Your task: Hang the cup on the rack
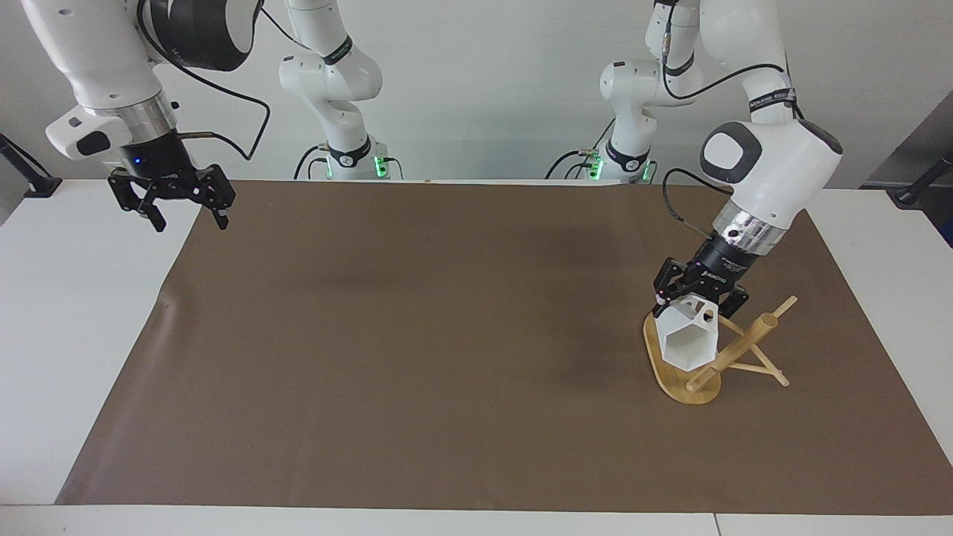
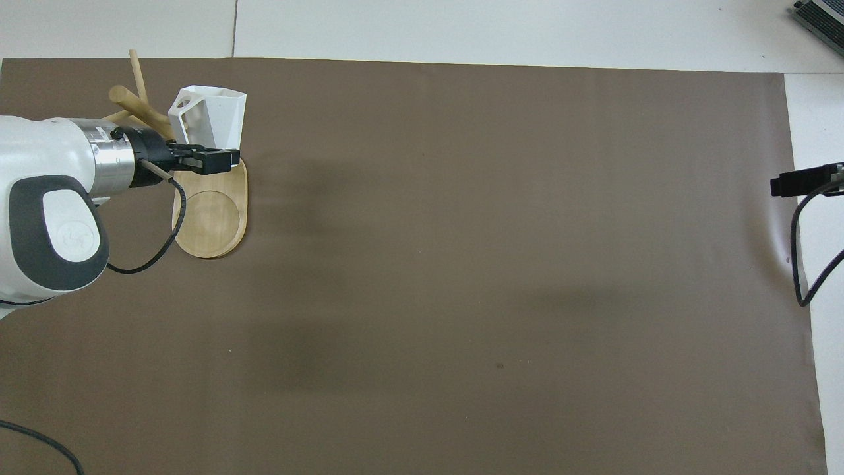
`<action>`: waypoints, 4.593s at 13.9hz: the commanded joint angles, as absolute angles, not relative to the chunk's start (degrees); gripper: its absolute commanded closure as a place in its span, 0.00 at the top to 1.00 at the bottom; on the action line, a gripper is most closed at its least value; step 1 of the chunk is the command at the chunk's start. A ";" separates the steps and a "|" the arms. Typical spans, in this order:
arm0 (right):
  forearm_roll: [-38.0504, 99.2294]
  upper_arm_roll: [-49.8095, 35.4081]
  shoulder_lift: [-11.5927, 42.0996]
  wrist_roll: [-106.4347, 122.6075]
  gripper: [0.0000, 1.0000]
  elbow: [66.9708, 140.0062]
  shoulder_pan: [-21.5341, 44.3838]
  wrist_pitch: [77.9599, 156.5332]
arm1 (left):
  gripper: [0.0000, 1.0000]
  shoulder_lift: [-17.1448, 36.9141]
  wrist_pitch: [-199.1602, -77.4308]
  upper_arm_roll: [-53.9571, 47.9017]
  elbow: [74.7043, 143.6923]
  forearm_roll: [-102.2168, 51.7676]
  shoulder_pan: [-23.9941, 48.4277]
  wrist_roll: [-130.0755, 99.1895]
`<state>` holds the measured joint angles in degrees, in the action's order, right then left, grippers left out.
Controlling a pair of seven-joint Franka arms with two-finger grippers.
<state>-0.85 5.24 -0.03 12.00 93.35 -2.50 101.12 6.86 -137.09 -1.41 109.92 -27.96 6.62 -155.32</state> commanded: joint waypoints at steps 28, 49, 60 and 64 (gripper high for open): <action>-3.52 6.50 0.18 6.24 1.00 90.35 -1.76 94.66 | 0.00 6.42 -140.71 -1.49 114.17 -26.46 2.72 -169.10; -2.90 5.54 -2.02 6.33 1.00 91.14 -3.86 94.83 | 0.64 6.15 -139.22 -1.49 114.08 -26.46 4.66 -170.77; -2.55 3.61 -1.76 1.32 1.00 91.14 -4.13 94.75 | 0.87 6.06 -138.96 -1.49 114.26 -26.37 5.71 -171.83; -2.55 3.52 -1.50 1.93 1.00 91.14 -3.96 94.92 | 0.90 5.98 -135.89 -1.49 113.56 -25.23 5.27 -171.74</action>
<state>-2.72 4.18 -1.18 2.70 90.61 -3.34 95.15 7.33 -138.33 -1.41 113.29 -28.32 4.94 -159.82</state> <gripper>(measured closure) 0.000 0.097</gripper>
